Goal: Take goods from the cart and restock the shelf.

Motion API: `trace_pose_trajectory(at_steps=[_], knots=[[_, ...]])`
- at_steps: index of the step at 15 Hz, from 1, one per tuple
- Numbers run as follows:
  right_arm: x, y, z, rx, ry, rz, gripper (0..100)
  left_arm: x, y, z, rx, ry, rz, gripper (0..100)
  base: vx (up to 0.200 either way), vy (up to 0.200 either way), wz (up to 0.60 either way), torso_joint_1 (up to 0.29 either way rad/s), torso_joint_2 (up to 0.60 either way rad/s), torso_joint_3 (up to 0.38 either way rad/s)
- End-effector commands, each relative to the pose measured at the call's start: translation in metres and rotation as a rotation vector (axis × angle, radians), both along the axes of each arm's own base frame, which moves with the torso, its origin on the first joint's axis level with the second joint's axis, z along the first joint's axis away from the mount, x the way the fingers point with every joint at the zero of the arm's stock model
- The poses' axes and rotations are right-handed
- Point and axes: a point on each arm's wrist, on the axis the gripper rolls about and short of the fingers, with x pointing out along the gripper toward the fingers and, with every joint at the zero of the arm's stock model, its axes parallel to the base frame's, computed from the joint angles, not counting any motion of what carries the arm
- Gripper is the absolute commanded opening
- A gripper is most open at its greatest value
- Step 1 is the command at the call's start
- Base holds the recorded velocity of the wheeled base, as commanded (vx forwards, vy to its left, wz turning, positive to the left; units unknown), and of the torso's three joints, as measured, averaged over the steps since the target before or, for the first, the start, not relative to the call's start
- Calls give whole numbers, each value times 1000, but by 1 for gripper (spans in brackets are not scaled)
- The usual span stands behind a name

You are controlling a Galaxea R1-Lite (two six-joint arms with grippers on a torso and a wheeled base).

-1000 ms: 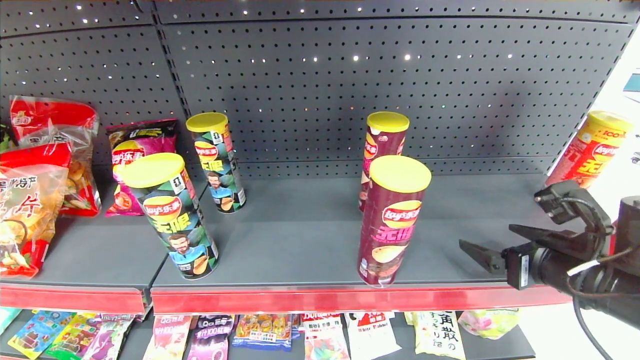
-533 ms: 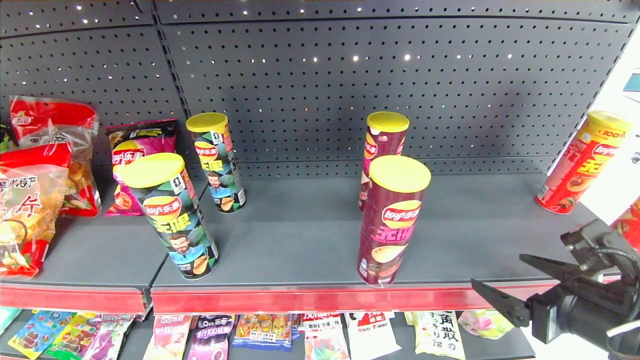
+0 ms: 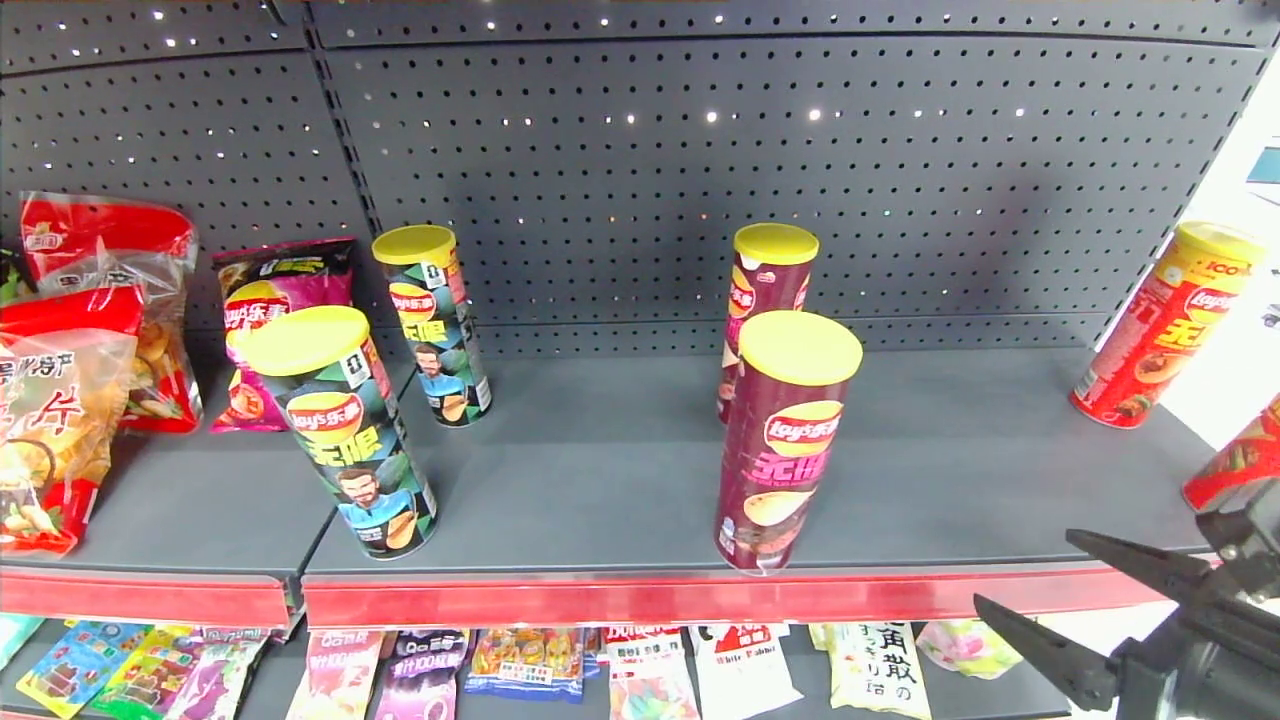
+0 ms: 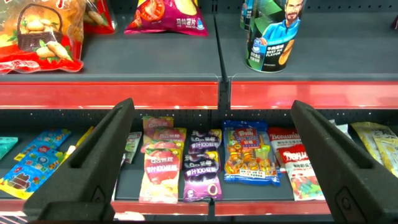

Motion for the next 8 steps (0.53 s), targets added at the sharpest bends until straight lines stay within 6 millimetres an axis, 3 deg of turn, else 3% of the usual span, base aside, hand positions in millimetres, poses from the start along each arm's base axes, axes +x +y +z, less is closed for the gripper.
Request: trace_pose_trajectory(at_steps=[1,2,3,4,5,7,8], knots=[[-24,-14,-2,15,-80,19,100,0,0,0,0,0,1,100,0,0,0,0,0,0],[-47,-26,-10,10,-140,46,100,0,0,0,0,0,1,100,0,0,0,0,0,0],[-51,-28,-10,7,-150,47,100,0,0,0,0,0,1,100,0,0,0,0,0,0],[-85,-38,-22,7,-187,26,100,0,0,0,0,0,1,100,0,0,0,0,0,0],[-104,-44,-32,12,-205,19,100,0,0,0,0,0,1,100,0,0,0,0,0,0],[-129,-51,-46,5,-238,-29,100,0,0,0,0,0,1,100,0,0,0,0,0,0],[-128,-52,-43,-1,-247,-84,100,0,0,0,0,0,1,100,0,0,0,0,0,0]])
